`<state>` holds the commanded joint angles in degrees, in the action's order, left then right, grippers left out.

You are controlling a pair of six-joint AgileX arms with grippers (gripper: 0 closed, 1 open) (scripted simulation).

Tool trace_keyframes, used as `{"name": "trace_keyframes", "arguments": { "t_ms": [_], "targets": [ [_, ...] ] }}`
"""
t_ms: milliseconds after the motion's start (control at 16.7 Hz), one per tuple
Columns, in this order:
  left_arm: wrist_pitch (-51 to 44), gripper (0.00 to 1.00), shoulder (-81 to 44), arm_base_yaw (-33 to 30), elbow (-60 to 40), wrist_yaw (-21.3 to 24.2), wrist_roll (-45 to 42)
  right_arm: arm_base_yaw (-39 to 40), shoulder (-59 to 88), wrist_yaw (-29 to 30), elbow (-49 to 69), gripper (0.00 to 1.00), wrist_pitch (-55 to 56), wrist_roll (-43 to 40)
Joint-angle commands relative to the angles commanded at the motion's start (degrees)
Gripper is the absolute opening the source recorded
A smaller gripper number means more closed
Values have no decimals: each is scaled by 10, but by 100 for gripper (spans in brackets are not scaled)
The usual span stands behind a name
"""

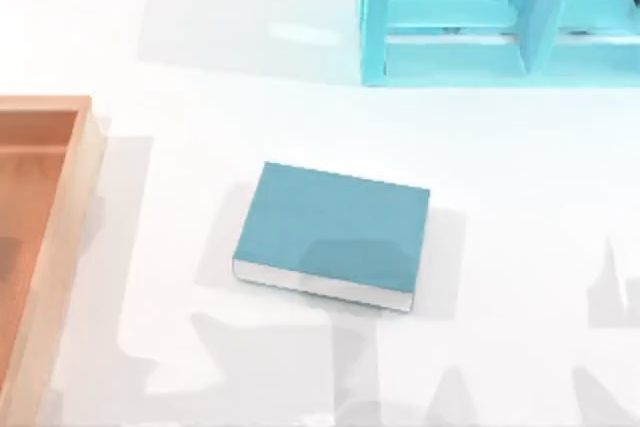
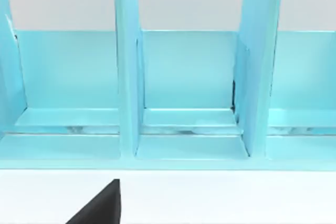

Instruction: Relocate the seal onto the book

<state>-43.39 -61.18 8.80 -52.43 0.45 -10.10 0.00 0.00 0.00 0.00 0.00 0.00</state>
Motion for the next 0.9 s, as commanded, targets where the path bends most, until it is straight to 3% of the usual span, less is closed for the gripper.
{"name": "trace_keyframes", "arguments": {
  "t_ms": [480,900],
  "targets": [
    [-246,100,-380,54,-313,0,-55,0,0,0,0,100,0,0],
    [-295,100,-452,66,-373,-1,-66,0,0,0,0,100,0,0]
  ]
}}
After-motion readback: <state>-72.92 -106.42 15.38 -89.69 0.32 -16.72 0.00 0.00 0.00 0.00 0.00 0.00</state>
